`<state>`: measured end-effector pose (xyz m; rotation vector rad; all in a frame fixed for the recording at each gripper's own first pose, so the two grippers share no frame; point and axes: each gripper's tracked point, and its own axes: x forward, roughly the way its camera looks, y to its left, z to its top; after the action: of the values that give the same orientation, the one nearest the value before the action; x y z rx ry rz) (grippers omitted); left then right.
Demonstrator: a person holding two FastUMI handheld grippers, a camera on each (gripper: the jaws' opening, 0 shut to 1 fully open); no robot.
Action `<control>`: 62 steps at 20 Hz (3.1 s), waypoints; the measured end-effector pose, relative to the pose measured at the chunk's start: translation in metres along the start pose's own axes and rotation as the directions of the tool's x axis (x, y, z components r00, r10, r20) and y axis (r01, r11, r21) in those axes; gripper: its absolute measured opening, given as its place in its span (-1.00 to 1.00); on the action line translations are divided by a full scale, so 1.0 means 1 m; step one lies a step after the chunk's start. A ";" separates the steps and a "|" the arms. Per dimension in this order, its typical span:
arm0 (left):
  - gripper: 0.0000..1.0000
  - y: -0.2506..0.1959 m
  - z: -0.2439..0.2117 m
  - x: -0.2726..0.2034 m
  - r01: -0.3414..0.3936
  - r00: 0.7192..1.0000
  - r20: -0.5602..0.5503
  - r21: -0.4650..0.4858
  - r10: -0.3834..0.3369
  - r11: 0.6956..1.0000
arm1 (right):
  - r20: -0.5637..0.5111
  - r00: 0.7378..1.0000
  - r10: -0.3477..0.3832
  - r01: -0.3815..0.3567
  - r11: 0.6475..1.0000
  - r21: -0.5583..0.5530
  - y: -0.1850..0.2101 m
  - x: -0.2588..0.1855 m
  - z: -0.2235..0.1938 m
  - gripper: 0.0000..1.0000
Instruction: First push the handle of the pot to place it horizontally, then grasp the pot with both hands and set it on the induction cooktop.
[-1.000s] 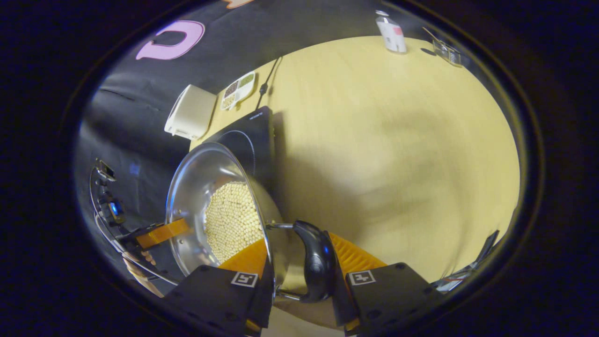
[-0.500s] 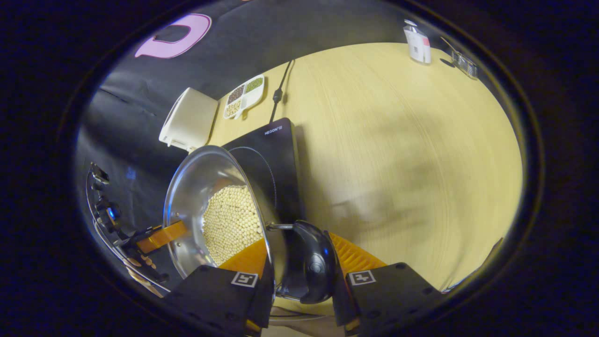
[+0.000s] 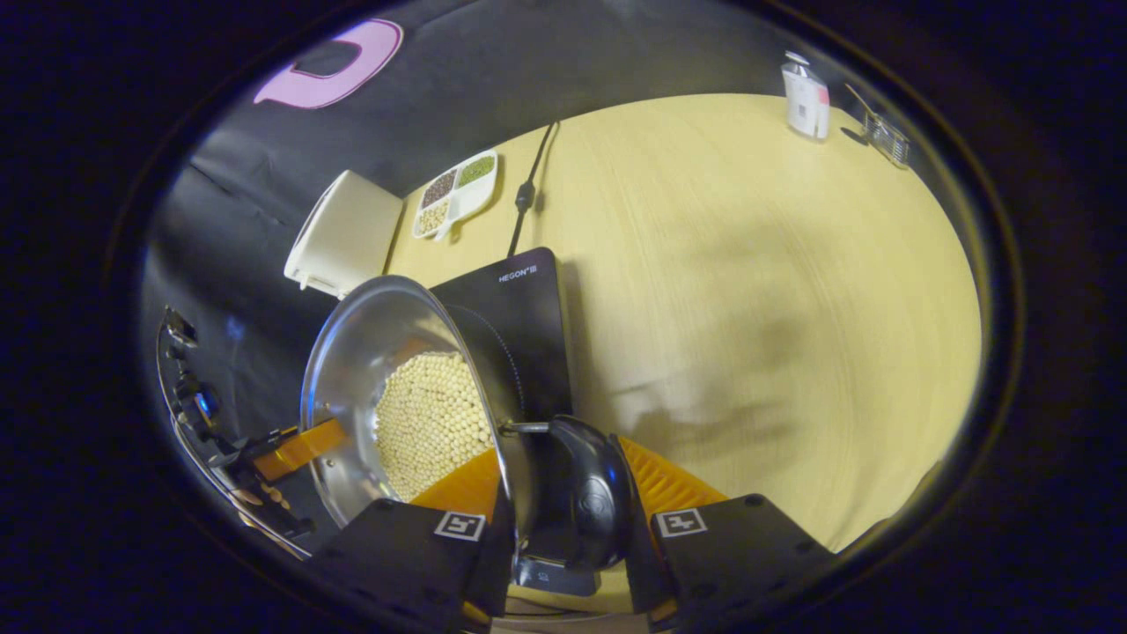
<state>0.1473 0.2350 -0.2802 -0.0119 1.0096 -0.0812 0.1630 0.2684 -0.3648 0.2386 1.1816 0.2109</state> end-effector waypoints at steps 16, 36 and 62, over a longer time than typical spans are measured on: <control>0.22 -0.001 -0.001 -0.005 0.016 0.999 0.051 -0.007 -0.016 1.000 | 0.013 0.999 0.048 -0.048 0.999 -0.014 0.007 0.011 0.006 0.04; 0.94 -0.027 0.065 -0.098 -0.186 0.866 0.466 -0.036 0.181 0.982 | 0.514 0.858 0.015 0.092 0.979 -0.182 -0.019 -0.136 0.079 0.86; 0.86 -0.355 0.082 -0.304 -0.349 0.425 0.844 -0.181 0.327 0.920 | 0.882 0.408 0.237 0.217 0.913 -0.346 -0.166 -0.457 0.102 0.99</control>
<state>0.0337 -0.0987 0.0379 0.1648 -0.0525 0.2813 0.0976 -0.0289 0.0279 -0.0449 -0.0314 0.2812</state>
